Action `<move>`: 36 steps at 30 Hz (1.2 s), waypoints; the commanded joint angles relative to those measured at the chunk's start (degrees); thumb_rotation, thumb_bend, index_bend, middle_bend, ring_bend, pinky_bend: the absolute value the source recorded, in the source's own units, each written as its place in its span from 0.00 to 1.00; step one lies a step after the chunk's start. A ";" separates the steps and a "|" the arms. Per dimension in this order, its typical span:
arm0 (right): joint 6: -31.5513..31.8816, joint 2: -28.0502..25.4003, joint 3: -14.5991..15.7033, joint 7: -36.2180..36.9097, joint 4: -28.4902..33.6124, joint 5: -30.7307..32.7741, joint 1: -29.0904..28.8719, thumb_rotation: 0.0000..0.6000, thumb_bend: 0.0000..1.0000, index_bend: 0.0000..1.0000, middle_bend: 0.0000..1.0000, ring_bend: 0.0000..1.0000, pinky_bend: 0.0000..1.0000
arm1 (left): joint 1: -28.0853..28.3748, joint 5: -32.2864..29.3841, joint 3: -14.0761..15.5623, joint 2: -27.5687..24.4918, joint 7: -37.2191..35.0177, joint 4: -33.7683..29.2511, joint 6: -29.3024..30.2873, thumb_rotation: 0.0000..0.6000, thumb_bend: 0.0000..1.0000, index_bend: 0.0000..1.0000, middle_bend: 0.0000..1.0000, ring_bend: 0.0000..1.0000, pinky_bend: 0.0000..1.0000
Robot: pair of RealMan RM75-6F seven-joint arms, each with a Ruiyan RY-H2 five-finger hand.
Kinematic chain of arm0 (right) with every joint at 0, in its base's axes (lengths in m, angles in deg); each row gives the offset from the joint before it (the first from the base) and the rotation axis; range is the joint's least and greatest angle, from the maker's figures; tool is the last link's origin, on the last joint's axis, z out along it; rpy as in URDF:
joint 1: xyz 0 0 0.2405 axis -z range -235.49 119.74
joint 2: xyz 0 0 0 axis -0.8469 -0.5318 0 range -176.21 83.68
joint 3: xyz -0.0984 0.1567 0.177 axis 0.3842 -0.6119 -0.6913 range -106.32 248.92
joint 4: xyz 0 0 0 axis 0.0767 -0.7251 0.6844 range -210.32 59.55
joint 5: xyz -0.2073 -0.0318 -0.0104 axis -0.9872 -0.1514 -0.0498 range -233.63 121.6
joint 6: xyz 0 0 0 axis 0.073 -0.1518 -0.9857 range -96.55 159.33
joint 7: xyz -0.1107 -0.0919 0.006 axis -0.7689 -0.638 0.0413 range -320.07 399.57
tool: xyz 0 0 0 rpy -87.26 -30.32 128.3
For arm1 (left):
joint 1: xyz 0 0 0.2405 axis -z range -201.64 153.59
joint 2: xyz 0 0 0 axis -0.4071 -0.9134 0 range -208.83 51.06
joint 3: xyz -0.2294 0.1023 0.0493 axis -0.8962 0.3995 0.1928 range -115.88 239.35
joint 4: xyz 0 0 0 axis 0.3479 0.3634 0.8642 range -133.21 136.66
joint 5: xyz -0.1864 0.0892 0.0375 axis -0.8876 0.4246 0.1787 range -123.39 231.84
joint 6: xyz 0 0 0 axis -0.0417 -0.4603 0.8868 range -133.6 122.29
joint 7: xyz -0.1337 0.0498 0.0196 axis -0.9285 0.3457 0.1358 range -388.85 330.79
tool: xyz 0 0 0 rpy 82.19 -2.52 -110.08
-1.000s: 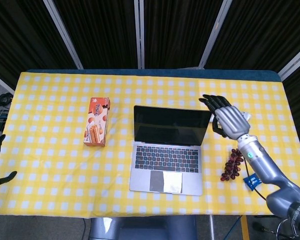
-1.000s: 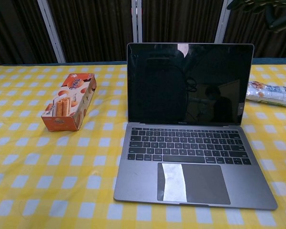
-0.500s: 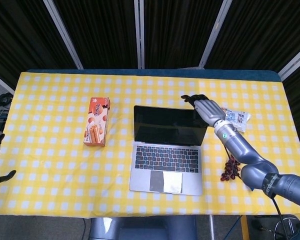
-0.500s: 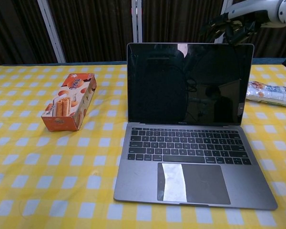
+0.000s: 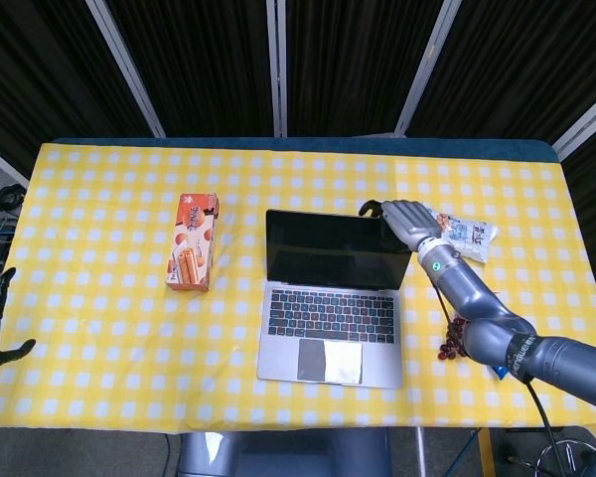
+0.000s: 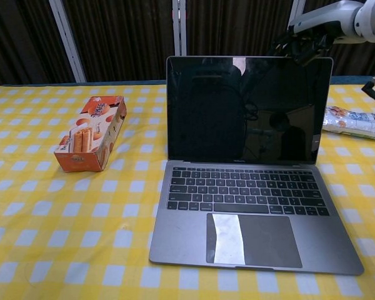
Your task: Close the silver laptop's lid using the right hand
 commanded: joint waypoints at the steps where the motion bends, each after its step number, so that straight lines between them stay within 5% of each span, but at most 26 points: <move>1: -0.16 -0.81 0.02 0.56 0.86 -0.42 0.00 1.00 1.00 0.33 0.43 0.34 0.25 | 0.03 -0.05 0.03 0.06 0.10 -0.02 0.04 1.00 0.00 0.00 0.00 0.00 0.00; 22: -1.17 -8.51 -1.35 6.45 12.24 -8.70 3.14 1.00 1.00 0.35 0.46 0.38 0.36 | 0.27 0.27 0.26 0.62 0.50 0.06 0.47 1.00 0.00 0.00 0.00 0.00 0.00; 36: -0.27 -13.80 1.48 5.27 24.15 -23.45 7.82 1.00 1.00 0.35 0.45 0.38 0.36 | 0.42 1.17 0.66 1.22 0.72 0.40 0.64 1.00 0.00 0.00 0.00 0.00 0.00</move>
